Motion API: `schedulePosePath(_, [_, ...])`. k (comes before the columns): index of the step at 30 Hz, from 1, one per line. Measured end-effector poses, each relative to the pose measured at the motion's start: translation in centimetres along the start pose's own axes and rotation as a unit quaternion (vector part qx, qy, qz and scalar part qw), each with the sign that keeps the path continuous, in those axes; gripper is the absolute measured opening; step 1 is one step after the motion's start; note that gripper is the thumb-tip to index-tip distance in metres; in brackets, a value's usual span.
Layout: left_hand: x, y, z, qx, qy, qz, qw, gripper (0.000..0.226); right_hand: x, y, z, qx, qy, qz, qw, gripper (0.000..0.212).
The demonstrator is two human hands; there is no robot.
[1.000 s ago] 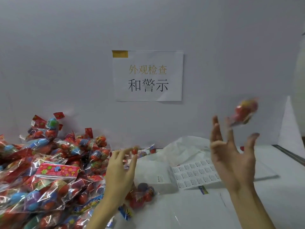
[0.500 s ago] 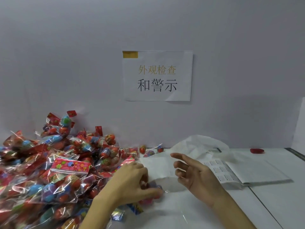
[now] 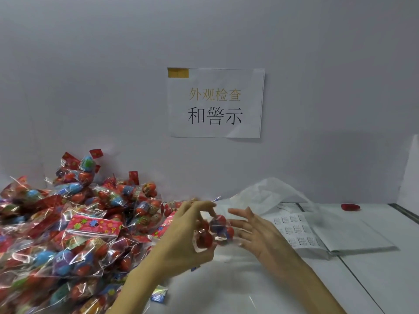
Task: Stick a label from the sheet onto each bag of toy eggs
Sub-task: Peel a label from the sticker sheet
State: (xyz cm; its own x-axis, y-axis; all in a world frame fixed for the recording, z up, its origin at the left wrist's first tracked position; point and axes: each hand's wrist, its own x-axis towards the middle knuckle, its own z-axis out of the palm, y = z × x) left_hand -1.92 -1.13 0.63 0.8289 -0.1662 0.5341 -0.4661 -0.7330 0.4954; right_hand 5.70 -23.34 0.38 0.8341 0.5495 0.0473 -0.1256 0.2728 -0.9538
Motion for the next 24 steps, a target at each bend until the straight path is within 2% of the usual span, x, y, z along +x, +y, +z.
schedulePosePath(2, [0.2, 0.6, 0.7, 0.092, -0.008, 0.053, 0.994, 0.094, -0.5, 0.1, 0.7, -0.053, -0.046, -0.004, 0.998, 0.046])
schedulePosePath(4, [0.3, 1.0, 1.4, 0.176, 0.019, 0.13, 0.976, 0.095, -0.9, 0.3, 1.3, -0.085, -0.055, -0.029, 0.994, 0.037])
schedulePosePath(6, [0.3, 1.2, 1.7, 0.161, 0.029, 0.14, 0.977, 0.101, -0.9, 0.4, 1.4, -0.08, -0.031, -0.044, 0.995, 0.034])
schedulePosePath(7, [0.4, 1.2, 1.6, 0.107, 0.028, 0.103, 0.989, 0.103, -0.9, 0.3, 1.4, -0.07, -0.015, -0.042, 0.997, 0.034])
schedulePosePath(9, [0.4, 0.9, 1.0, -0.036, 0.02, -0.021, 0.999, 0.097, -0.6, 0.1, 1.0, -0.048, 0.001, -0.03, 0.998, 0.032])
schedulePosePath(11, [0.4, 0.9, 0.5, -0.197, 0.029, -0.151, 0.968, 0.073, -0.4, 0.1, 0.8, -0.031, -0.002, -0.019, 0.999, 0.032])
schedulePosePath(13, [0.7, 0.9, 0.6, -0.285, 0.043, -0.224, 0.931, 0.046, -0.4, 0.1, 1.0, -0.03, 0.001, -0.016, 0.999, 0.034])
schedulePosePath(15, [0.7, 0.8, 1.1, -0.311, 0.072, -0.254, 0.913, 0.034, -0.4, 0.2, 1.2, -0.035, 0.016, -0.013, 0.999, 0.038])
schedulePosePath(18, [0.8, 1.0, 1.6, -0.396, 0.111, -0.296, 0.862, 0.022, -0.4, 0.2, 1.3, -0.03, 0.05, -0.009, 0.998, 0.043])
schedulePosePath(21, [1.1, 1.7, 1.9, -0.447, 0.126, -0.306, 0.831, 0.018, -0.3, 0.3, 1.4, 0.004, 0.084, -0.011, 0.996, 0.046])
schedulePosePath(24, [1.1, 1.9, 2.3, -0.452, 0.174, -0.327, 0.811, 0.017, -0.3, 0.3, 1.4, 0.022, 0.069, 0.0, 0.997, 0.042])
